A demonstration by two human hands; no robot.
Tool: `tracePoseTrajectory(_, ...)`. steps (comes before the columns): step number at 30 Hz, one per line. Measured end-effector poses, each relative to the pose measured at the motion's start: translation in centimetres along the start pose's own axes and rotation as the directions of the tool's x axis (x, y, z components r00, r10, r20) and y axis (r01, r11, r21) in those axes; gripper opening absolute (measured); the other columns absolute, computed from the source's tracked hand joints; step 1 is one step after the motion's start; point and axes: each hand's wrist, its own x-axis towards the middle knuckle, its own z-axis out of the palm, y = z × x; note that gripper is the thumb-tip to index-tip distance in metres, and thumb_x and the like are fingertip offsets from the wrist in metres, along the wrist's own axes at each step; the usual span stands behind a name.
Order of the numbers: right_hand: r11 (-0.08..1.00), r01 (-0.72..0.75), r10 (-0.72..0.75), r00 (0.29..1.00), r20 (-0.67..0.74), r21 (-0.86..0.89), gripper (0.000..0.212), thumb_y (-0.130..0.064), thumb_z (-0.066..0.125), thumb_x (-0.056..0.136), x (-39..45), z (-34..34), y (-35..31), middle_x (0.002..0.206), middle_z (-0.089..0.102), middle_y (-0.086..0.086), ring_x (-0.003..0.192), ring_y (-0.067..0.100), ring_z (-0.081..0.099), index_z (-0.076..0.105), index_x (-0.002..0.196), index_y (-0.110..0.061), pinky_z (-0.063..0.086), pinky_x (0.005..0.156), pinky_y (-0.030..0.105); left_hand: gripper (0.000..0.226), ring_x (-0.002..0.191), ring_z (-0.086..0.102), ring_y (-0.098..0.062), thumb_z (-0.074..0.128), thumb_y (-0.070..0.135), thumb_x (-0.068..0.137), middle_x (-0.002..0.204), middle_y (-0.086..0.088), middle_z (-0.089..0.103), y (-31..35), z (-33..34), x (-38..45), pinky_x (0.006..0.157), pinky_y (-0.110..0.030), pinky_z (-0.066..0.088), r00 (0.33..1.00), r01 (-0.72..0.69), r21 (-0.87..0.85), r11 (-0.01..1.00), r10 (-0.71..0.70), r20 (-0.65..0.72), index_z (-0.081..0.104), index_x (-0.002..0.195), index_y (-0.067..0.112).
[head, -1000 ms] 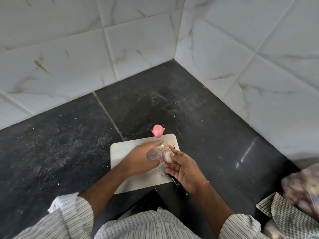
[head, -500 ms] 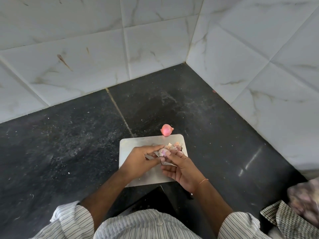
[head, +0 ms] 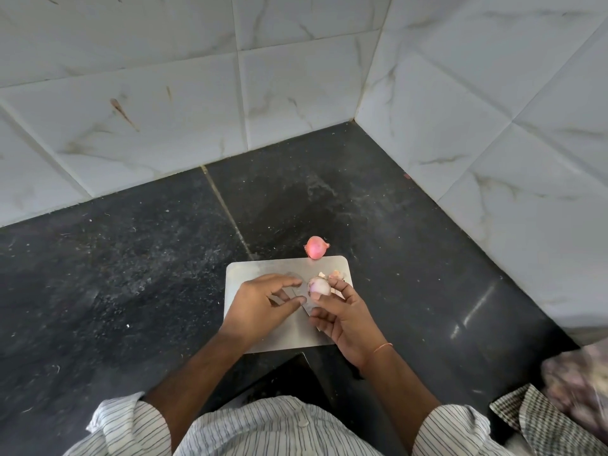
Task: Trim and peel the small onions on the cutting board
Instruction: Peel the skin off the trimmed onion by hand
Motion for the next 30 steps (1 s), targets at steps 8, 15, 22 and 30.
tracePoseTrajectory(8, 0.997, 0.058, -0.057, 0.998, 0.037, -0.041, 0.04, 0.003, 0.08, 0.088, 0.2, 0.1, 0.2, 0.115, 0.075, 0.016, 0.081, 0.025, 0.067, 0.06, 0.116, -0.017, 0.064, 0.075, 0.035, 0.018, 0.098, 0.076, -0.001, 0.084, 0.024, 0.093, 0.106, 0.02, 0.081, 0.6, -0.2, 0.3, 0.088, -0.031, 0.063, 0.991, -0.135, 0.056, 0.989, 0.134, 0.026, 0.087, 0.11, 0.027)
tracePoseTrajectory(15, 0.952, 0.185, -0.185, 0.982, 0.025, -0.244, 0.06, -0.015, 0.098, 0.069, 0.8, -0.7, 0.8, 0.117, 0.077, 0.017, 0.088, 0.037, 0.06, 0.06, 0.115, -0.015, 0.053, 0.087, 0.056, 0.012, 0.084, 0.074, -0.006, 0.079, 0.035, 0.097, 0.097, 0.018, 0.079, 0.2, -0.4, 0.4, 0.076, -0.035, 0.062, 0.986, -0.158, 0.124, 0.98, 0.15, 0.072, 0.085, 0.105, 0.029)
tracePoseTrajectory(22, 0.898, 0.232, -0.237, 0.971, 0.032, -0.374, 0.052, -0.011, 0.095, 0.075, 0.8, -1.2, 0.7, 0.113, 0.078, 0.016, 0.086, 0.028, 0.068, 0.061, 0.115, -0.015, 0.056, 0.083, 0.057, 0.005, 0.08, 0.068, -0.005, 0.077, 0.027, 0.093, 0.093, 0.028, 0.065, 0.8, -0.4, 0.9, 0.074, -0.024, 0.057, 0.968, -0.235, 0.229, 0.945, 0.207, 0.14, 0.077, 0.097, 0.025)
tracePoseTrajectory(30, 0.977, 0.144, -0.141, 0.99, 0.031, -0.156, 0.062, -0.008, 0.096, 0.069, 0.9, -1.5, 0.9, 0.109, 0.074, 0.023, 0.095, 0.04, 0.059, 0.06, 0.119, -0.013, 0.043, 0.089, 0.056, 0.017, 0.085, 0.065, -0.008, 0.062, 0.042, 0.094, 0.096, 0.015, 0.068, 0.8, 0.2, 1.7, 0.074, -0.029, 0.057, 0.967, -0.2, 0.231, 0.952, 0.153, 0.206, 0.07, 0.097, 0.028)
